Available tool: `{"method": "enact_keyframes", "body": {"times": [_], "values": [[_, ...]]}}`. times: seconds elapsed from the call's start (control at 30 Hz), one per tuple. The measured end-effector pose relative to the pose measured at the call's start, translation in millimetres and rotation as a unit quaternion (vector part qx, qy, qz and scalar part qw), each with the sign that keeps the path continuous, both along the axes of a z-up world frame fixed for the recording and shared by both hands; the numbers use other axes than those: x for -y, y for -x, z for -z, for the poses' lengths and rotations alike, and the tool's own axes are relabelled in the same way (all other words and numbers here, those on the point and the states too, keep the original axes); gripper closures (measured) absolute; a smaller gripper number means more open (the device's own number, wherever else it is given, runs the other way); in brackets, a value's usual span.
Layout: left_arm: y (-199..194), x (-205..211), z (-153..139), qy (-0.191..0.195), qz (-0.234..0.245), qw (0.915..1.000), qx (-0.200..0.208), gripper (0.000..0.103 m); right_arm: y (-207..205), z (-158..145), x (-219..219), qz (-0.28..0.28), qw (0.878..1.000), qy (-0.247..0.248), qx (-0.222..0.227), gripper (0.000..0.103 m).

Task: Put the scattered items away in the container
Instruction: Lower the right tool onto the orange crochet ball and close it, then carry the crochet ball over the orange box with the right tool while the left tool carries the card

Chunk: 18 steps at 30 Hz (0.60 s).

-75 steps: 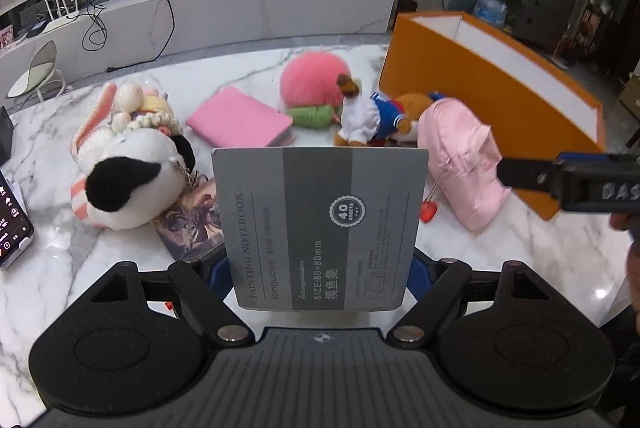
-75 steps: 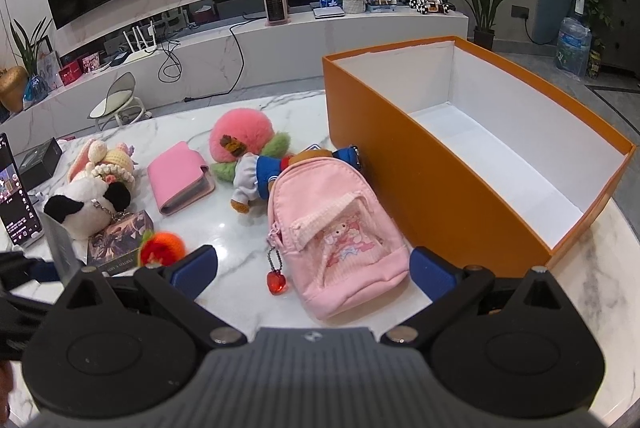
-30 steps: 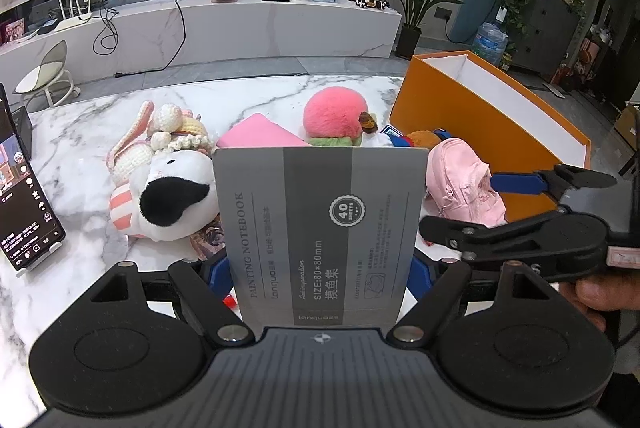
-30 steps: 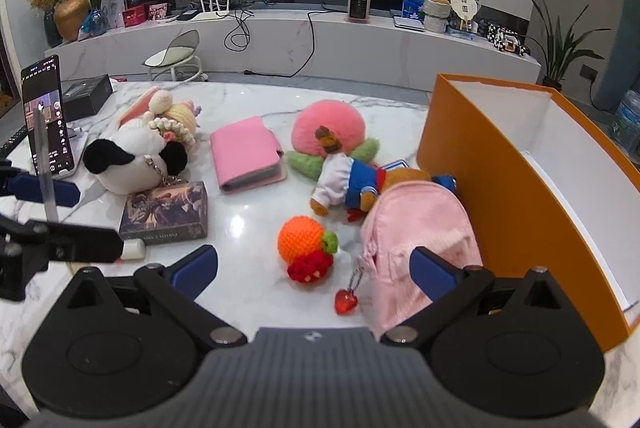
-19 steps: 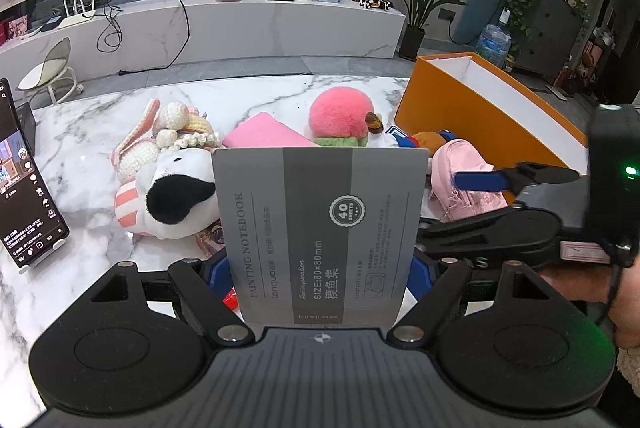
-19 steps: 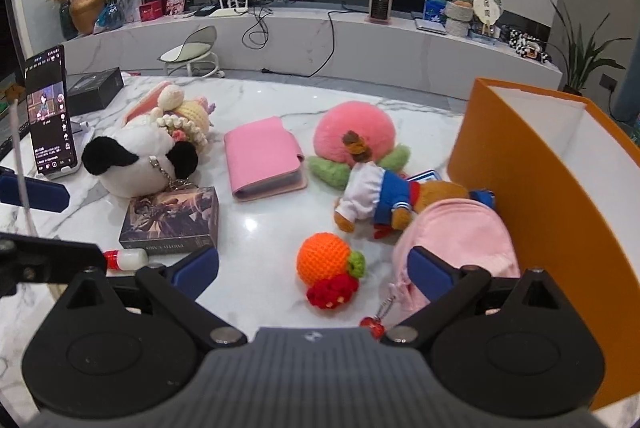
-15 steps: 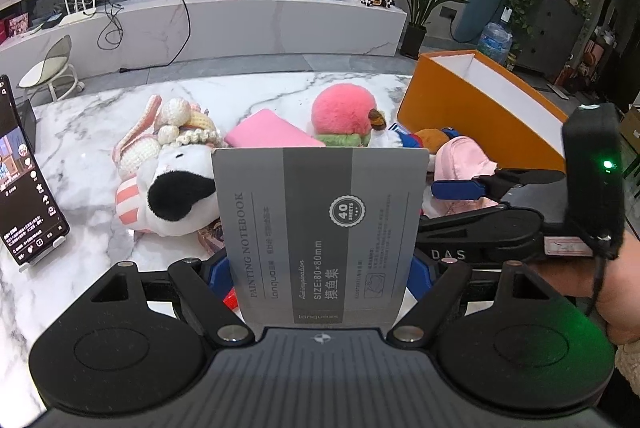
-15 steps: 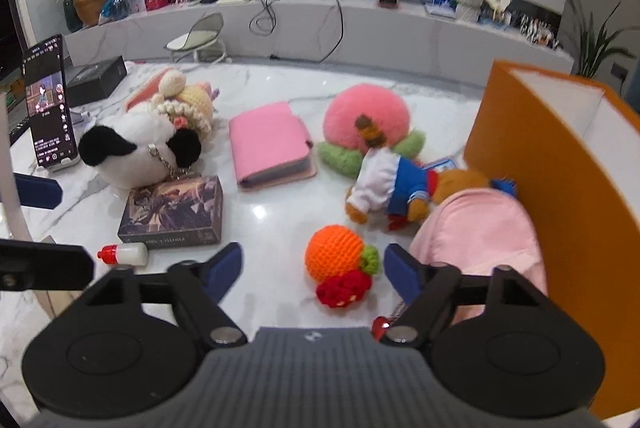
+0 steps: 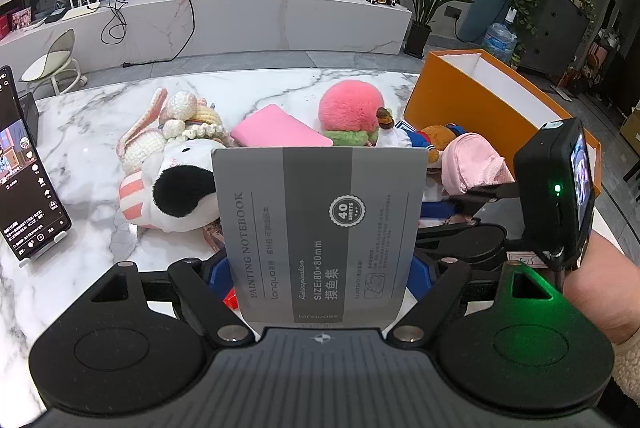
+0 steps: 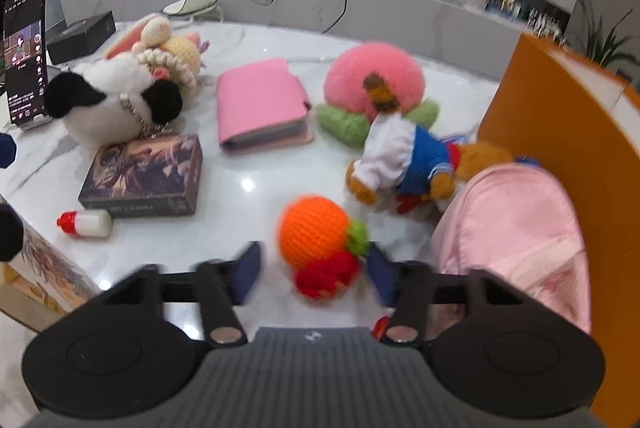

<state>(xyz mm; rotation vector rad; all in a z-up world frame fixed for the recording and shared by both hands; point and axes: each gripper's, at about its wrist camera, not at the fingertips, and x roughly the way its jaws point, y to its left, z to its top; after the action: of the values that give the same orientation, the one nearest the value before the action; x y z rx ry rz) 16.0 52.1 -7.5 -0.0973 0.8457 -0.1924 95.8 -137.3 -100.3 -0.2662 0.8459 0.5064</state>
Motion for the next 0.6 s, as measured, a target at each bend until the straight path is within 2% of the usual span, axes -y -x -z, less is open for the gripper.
{"method": "enact_keyframes", "body": {"times": [0.4, 0.6], "values": [[3.2, 2.3, -9.8, -0.001, -0.002, 0.9999, 0.012, 0.008, 2.6, -12.6, 5.3, 0.002, 0.999, -0.035, -0.002, 0.06], [6.4, 2.2, -16.4, -0.004, -0.007, 0.9998, 0.018, 0.008, 8.3, -29.3, 6.9, -0.005, 0.999, -0.053, 0.003, 0.06]]}}
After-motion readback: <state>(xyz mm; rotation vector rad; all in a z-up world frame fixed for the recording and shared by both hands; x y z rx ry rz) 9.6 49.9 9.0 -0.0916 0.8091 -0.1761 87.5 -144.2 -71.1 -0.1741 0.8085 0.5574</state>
